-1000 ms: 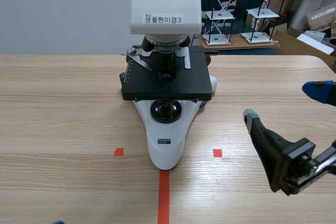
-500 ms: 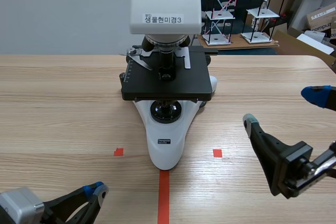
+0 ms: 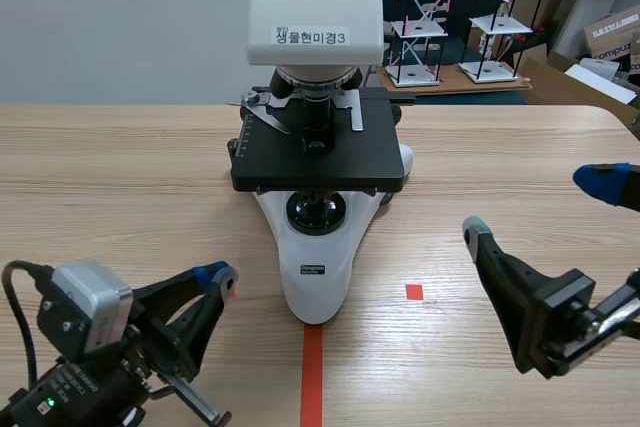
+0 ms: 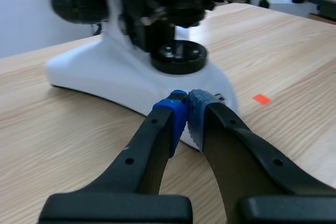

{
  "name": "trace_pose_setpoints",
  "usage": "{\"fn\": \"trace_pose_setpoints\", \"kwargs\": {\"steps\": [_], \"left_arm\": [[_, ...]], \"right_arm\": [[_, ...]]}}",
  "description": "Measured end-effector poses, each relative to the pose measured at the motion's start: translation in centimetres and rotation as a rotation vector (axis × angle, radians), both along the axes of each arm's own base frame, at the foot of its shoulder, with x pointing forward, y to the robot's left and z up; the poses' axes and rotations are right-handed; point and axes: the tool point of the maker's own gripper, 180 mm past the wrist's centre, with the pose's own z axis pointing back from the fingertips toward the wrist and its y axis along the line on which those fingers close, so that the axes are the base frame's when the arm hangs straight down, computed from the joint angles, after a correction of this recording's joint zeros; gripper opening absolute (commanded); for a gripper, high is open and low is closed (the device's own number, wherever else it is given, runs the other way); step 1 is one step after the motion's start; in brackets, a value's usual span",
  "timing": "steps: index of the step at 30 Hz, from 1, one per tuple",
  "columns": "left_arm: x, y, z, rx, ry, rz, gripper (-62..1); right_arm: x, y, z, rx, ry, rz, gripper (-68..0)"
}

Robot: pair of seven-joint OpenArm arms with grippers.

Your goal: Point at the diaphragm

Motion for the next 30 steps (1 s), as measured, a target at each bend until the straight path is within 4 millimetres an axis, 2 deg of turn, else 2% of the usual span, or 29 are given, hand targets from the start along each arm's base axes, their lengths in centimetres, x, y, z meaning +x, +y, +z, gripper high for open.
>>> {"fn": "trace_pose_setpoints", "kwargs": {"steps": [2, 5, 9, 13, 19, 22, 27, 30], "left_arm": [[-0.6, -0.8, -0.1, -0.001, -0.010, -0.021, -56.8], [-1.3, -1.0, -1.2, -0.050, 0.019, -0.021, -56.8], [-2.0, -0.6, -4.3, -0.054, 0.099, -0.040, -56.8], [-0.7, -0.2, -5.6, -0.036, 0.118, -0.042, -56.8], [2.1, -0.5, -3.8, -0.052, 0.035, -0.043, -56.8], [2.4, -0.3, -2.6, -0.099, -0.010, -0.029, -56.8], [2.7, 0.8, -2.4, -0.158, 0.008, 0.043, -56.8], [2.8, 1.3, -1.6, -0.244, 0.015, 0.052, -56.8]], "right_arm": [[0.0, 0.0, 0.0, 0.000, 0.000, 0.000, 0.4], [0.0, 0.0, 0.0, -0.001, 0.001, 0.000, 0.4], [0.0, -0.1, -0.3, -0.008, 0.016, -0.002, 0.4], [-0.1, -0.1, -0.7, -0.017, 0.033, -0.004, 0.4], [-0.1, -0.1, -0.6, -0.016, 0.031, -0.004, 0.4], [-0.1, -0.1, -0.6, -0.016, 0.031, -0.004, 0.4], [-0.1, -0.1, -0.6, -0.016, 0.031, -0.004, 0.4], [-0.1, -0.1, -0.6, -0.016, 0.031, -0.004, 0.4]]}}
